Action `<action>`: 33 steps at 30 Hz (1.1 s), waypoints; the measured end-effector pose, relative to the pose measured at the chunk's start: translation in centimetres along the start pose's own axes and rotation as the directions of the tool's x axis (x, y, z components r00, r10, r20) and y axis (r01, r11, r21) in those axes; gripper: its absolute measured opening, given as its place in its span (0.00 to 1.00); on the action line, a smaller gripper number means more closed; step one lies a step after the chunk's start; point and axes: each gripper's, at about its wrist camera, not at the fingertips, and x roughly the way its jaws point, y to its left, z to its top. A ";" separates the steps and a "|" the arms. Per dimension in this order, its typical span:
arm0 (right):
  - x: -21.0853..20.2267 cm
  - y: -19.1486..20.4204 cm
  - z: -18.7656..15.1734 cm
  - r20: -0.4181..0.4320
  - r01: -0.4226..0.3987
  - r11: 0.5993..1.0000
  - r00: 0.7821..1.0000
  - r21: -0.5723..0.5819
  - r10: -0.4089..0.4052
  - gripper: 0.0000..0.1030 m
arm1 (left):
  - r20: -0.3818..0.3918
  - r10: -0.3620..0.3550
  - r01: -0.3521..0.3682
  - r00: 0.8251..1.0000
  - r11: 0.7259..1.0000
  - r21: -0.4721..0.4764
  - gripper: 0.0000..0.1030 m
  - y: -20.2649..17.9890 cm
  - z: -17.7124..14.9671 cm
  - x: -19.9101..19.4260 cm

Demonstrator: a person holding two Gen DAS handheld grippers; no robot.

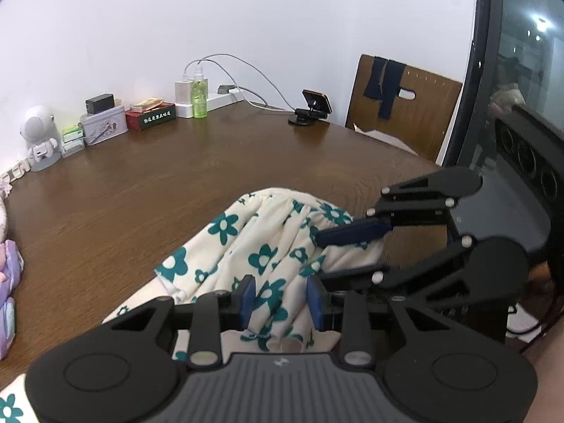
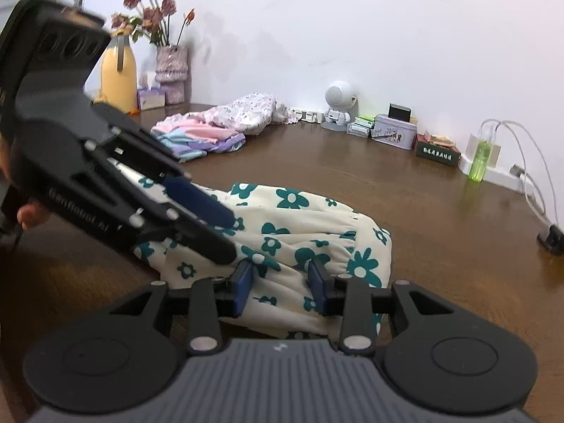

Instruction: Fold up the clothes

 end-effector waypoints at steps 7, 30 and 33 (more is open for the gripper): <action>-3.4 -3.5 -0.4 0.092 0.003 0.958 0.995 0.286 -0.031 0.57 | -0.028 0.016 -0.016 0.999 1.000 0.005 0.31 0.6 -0.7 1.2; -0.7 -6.7 -4.1 0.088 -0.125 0.632 0.992 0.764 0.090 0.59 | -0.005 -0.026 0.026 1.000 0.999 -0.027 0.31 1.6 -1.3 1.0; -0.5 -6.2 -4.1 0.088 -0.117 0.627 0.993 0.770 0.078 0.59 | 0.000 -0.045 0.045 0.999 0.998 -0.051 0.31 2.0 -1.4 1.0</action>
